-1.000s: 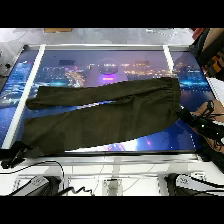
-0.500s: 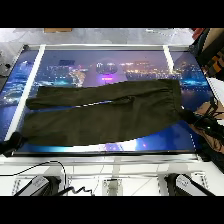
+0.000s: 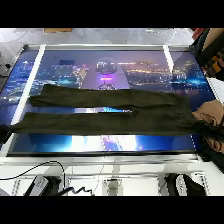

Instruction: Fold the clothes and pants, and hang the long-sleeved shirts on hangers.

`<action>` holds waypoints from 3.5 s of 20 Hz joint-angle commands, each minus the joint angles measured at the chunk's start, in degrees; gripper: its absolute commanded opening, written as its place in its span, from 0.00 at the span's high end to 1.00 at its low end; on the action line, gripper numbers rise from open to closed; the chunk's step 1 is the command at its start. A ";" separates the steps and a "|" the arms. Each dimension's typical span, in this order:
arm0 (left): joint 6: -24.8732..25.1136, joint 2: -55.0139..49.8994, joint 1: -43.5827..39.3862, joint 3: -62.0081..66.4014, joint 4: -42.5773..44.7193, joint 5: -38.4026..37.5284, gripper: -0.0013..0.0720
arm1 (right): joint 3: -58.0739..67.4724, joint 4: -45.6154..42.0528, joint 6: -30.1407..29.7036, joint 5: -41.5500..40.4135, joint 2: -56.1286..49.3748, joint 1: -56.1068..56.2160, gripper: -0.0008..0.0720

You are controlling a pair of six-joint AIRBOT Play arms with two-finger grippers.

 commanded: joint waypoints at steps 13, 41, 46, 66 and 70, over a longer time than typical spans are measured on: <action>-32.52 -30.21 -35.39 35.76 18.03 17.38 0.97 | 11.87 14.03 8.15 -22.27 -24.52 1.25 0.96; -30.45 -32.83 -39.87 45.55 20.17 9.70 0.00 | 31.30 14.86 18.16 -22.97 -53.59 11.56 0.04; -26.60 -32.54 -35.15 44.54 32.17 -15.19 0.01 | 31.32 14.88 0.81 -15.10 -53.59 15.21 0.04; -29.68 -40.79 -34.64 24.92 -1.14 23.78 0.00 | 37.94 5.11 2.73 -22.14 -53.59 31.32 0.04; -29.68 -40.79 -34.62 24.90 -1.11 23.71 0.00 | 37.94 4.61 6.95 -20.85 -53.59 25.64 0.04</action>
